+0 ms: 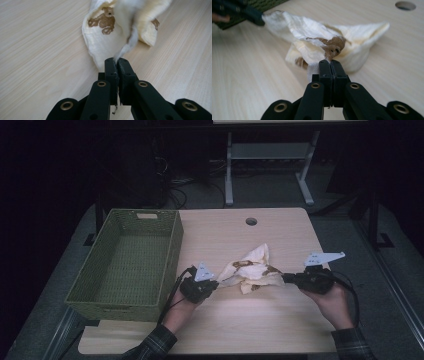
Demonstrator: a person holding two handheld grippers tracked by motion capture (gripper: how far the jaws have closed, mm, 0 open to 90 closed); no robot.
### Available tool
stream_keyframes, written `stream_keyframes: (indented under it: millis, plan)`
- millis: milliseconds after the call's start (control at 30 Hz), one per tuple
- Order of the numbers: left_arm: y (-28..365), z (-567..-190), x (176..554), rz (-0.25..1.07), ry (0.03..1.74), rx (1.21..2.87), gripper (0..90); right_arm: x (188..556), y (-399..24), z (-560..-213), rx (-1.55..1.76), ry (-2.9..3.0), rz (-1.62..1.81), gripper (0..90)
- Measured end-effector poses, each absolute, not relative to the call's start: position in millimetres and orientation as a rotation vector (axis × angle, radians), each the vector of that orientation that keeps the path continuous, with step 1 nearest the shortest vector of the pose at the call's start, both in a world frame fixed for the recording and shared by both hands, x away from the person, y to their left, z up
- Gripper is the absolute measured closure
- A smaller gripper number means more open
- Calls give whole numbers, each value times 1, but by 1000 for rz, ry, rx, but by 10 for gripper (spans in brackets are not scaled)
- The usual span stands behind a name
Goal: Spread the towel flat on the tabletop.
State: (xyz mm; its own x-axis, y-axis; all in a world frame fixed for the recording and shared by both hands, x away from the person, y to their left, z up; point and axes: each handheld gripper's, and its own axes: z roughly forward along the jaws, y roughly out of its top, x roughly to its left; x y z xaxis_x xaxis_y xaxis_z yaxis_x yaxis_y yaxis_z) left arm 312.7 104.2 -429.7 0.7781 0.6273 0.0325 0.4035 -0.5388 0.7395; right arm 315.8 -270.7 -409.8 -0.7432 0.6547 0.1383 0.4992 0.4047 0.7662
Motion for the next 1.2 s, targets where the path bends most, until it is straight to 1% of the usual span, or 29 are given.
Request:
stream_keyframes:
  millis: [33, 100, 133, 167, 267, 433, 467, 500, 533, 567, 600, 633, 667, 700, 733, 800, 900, 967, 1100, 1133, 1200]
  plan:
    - [105, -429, 312, 388, 768, 2216, 866, 316, -271, -410, 1028, 2474, 1252, 888]
    - [107, -428, 309, 383, 786, 2213, 867, 305, -276, -414, 1034, 2486, 1236, 888]
    - [108, -428, 308, 385, 791, 2213, 867, 293, -281, -418, 1041, 2488, 1213, 889]
    - [109, -428, 307, 384, 791, 2211, 867, 293, -281, -418, 1041, 2488, 1213, 889]
    - [110, -426, 298, 345, 788, 2217, 866, 273, -289, -421, 1037, 2499, 1237, 890]
    - [111, -434, 291, 315, 810, 2259, 850, 256, -278, -430, 999, 2570, 1240, 890]
    - [111, -437, 291, 316, 807, 2277, 759, 249, -268, -438, 983, 2627, 1230, 889]
    - [111, -437, 291, 316, 807, 2277, 714, 247, -264, -443, 962, 2655, 1221, 888]
    - [110, -437, 291, 322, 806, 2274, 714, 247, -264, -443, 962, 2655, 1221, 888]
    - [109, -437, 291, 325, 802, 2270, 672, 246, -260, -446, 961, 2679, 1203, 879]
    - [108, -436, 292, 325, 797, 2269, 626, 246, -257, -449, 951, 2698, 1183, 836]
    - [108, -435, 292, 324, 788, 2259, 583, 246, -256, -449, 951, 2699, 1184, 750]
    - [107, -434, 292, 325, 781, 2258, 543, 248, -260, -446, 957, 2672, 1238, 646]
    - [106, -434, 292, 323, 776, 2255, 543, 248, -260, -446, 957, 2672, 1238, 646]
    - [105, -433, 294, 313, 764, 2237, 518, 253, -267, -437, 970, 2617, 1295, 619]
    - [104, -433, 297, 308, 757, 2241, 513, 256, -269, -433, 977, 2596, 1298, 615]
    - [98, -435, 304, 296, 740, 2240, 491, 273, -271, -428, 1020, 2546, 1276, 625]
    - [95, -438, 310, 289, 738, 2248, 487, 288, -269, -428, 1041, 2522, 1264, 652]
    - [91, -444, 320, 271, 728, 2248, 509, 323, -260, -432, 1094, 2485, 1231, 702]
    - [90, -446, 320, 271, 721, 2256, 526, 338, -254, -435, 1115, 2474, 1217, 715]
    - [89, -450, 322, 261, 713, 2275, 530, 346, -250, -436, 1118, 2467, 1207, 718]
